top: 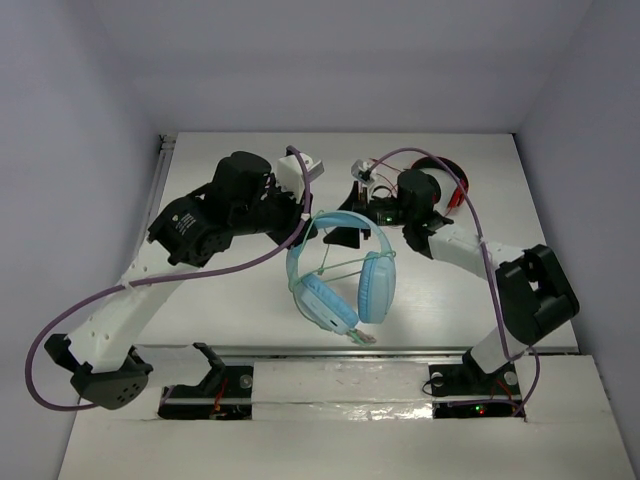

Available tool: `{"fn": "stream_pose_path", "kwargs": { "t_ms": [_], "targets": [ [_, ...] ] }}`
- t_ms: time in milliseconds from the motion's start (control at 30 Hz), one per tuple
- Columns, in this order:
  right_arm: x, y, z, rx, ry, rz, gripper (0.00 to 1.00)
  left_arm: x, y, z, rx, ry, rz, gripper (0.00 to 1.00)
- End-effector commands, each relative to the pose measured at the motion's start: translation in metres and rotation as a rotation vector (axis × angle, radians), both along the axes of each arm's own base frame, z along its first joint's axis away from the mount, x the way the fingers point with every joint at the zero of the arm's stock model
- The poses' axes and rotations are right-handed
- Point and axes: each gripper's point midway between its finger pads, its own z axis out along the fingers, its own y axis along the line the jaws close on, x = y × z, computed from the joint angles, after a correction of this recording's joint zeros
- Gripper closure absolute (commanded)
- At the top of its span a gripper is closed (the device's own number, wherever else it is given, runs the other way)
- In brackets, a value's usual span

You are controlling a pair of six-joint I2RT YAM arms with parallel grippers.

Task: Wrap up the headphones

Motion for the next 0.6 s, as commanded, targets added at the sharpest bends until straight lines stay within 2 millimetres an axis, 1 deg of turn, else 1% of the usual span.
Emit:
{"fn": "stream_pose_path", "kwargs": {
  "t_ms": [0, 33, 67, 133, 167, 200, 267, 300, 367, 400, 433, 500, 533, 567],
  "targets": [
    [-0.005, 0.012, 0.017, 0.028, -0.068, 0.043, 0.28, -0.008, -0.004, 0.043, -0.145, -0.066, -0.014, 1.0],
    [-0.006, 0.012, 0.016, 0.03, -0.06, 0.051, 0.34, -0.007, -0.002, 0.043, -0.142, -0.07, -0.008, 1.0],
    [-0.006, 0.013, 0.016, 0.038, -0.062, 0.055, 0.54, -0.007, -0.001, 0.043, -0.14, -0.072, -0.003, 1.0],
    [-0.003, 0.012, 0.02, 0.053, -0.062, 0.016, 0.79, -0.008, 0.0, 0.044, -0.142, -0.075, -0.001, 1.0],
    [0.001, 0.011, 0.026, 0.057, -0.072, -0.015, 0.98, -0.009, 0.001, 0.045, -0.144, -0.076, -0.001, 1.0],
    [0.013, 0.01, 0.029, 0.056, -0.076, -0.093, 1.0, -0.009, 0.001, 0.044, -0.144, -0.076, 0.001, 1.0],
    [0.035, 0.004, 0.035, 0.062, -0.062, -0.251, 1.0, -0.011, 0.004, 0.046, -0.151, -0.084, 0.007, 1.0],
    [0.051, -0.003, 0.044, 0.072, -0.075, -0.366, 1.0, -0.011, 0.005, 0.044, -0.146, -0.084, 0.011, 1.0],
    [0.062, -0.013, 0.05, 0.085, -0.061, -0.468, 1.0, -0.012, 0.008, 0.047, -0.151, -0.094, 0.014, 1.0],
    [0.075, -0.028, 0.062, 0.107, -0.073, -0.576, 1.0, -0.012, 0.009, 0.047, -0.149, -0.096, 0.012, 1.0],
    [0.078, -0.034, 0.068, 0.124, -0.063, -0.623, 1.0, -0.012, 0.01, 0.046, -0.143, -0.098, 0.02, 1.0],
    [0.092, -0.06, 0.071, 0.137, -0.051, -0.759, 1.0, -0.011, 0.013, 0.046, -0.138, -0.105, 0.029, 1.0],
    [0.094, -0.076, 0.085, 0.168, -0.06, -0.812, 1.0, -0.011, 0.014, 0.046, -0.135, -0.111, 0.029, 1.0],
    [0.096, -0.085, 0.087, 0.169, -0.055, -0.846, 1.0, -0.011, 0.014, 0.045, -0.133, -0.114, 0.033, 1.0]
  ]
}}
